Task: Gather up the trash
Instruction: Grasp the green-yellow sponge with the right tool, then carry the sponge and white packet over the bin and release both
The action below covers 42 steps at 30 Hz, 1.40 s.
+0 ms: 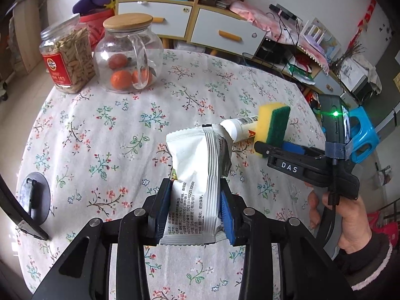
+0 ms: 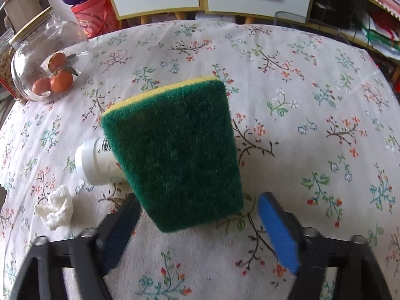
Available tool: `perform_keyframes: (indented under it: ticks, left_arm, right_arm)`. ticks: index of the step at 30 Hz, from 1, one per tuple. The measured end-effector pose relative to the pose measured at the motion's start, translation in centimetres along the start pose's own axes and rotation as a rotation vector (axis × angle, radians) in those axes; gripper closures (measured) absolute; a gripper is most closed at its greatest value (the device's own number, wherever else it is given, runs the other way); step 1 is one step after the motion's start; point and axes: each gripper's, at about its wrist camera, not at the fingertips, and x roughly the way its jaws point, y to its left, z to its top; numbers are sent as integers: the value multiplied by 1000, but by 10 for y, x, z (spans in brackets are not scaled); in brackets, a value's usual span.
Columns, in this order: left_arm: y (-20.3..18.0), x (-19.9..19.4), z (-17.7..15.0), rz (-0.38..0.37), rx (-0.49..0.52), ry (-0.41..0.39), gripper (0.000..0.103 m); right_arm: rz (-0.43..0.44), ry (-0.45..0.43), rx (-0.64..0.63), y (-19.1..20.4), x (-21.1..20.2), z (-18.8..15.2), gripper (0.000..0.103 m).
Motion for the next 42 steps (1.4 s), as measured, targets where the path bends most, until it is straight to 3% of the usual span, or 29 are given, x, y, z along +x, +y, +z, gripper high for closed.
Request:
perform_keyframes:
  ticks: [1, 4, 12, 17, 42]
  left_arm:
    - [-1, 0, 0, -2, -2, 0, 64]
    - [-4, -2, 1, -2, -2, -6, 64]
    - [-22, -10, 1, -14, 9, -28, 64]
    - [-40, -8, 1, -42, 19, -21, 64]
    - [-171, 42, 1, -104, 192, 72, 64]
  right_arm:
    - [11, 6, 1, 0, 1, 1, 39]
    - [21, 17, 2, -1, 0, -1, 41]
    - [-4, 7, 9, -19, -38, -8, 41]
    - [-19, 13, 72, -51, -61, -14, 41]
    - [-232, 19, 508, -296, -142, -76, 41]
